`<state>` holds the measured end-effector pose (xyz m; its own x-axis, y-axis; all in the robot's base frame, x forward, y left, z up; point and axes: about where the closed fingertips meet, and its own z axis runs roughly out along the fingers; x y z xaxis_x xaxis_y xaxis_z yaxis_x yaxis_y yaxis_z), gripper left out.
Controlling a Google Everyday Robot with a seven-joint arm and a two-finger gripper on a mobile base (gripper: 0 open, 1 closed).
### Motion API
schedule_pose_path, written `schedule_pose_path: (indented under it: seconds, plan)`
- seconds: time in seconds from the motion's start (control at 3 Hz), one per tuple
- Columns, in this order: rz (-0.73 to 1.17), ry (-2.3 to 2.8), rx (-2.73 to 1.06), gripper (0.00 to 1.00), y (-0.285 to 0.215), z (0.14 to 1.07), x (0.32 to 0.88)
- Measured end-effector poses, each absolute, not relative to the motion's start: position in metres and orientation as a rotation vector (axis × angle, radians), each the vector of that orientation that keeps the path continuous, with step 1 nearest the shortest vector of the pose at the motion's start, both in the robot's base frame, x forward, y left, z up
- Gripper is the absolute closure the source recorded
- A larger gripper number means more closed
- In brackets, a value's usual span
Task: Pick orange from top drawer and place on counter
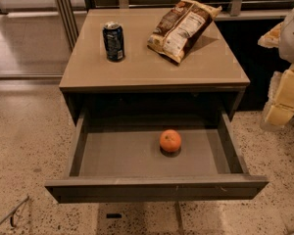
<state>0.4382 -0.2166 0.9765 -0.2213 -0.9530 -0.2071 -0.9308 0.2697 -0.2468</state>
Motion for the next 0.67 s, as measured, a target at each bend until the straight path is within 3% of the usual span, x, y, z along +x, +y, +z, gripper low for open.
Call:
schedule_pose_path:
  seconds: [0.33,0.67]
  plan:
    - [-0.100,2.231,-1.724,0.00,-0.2166,0.9765,0.4382]
    - [-0.100,2.231,-1.724,0.19,-0.2166,0.9765,0.4382]
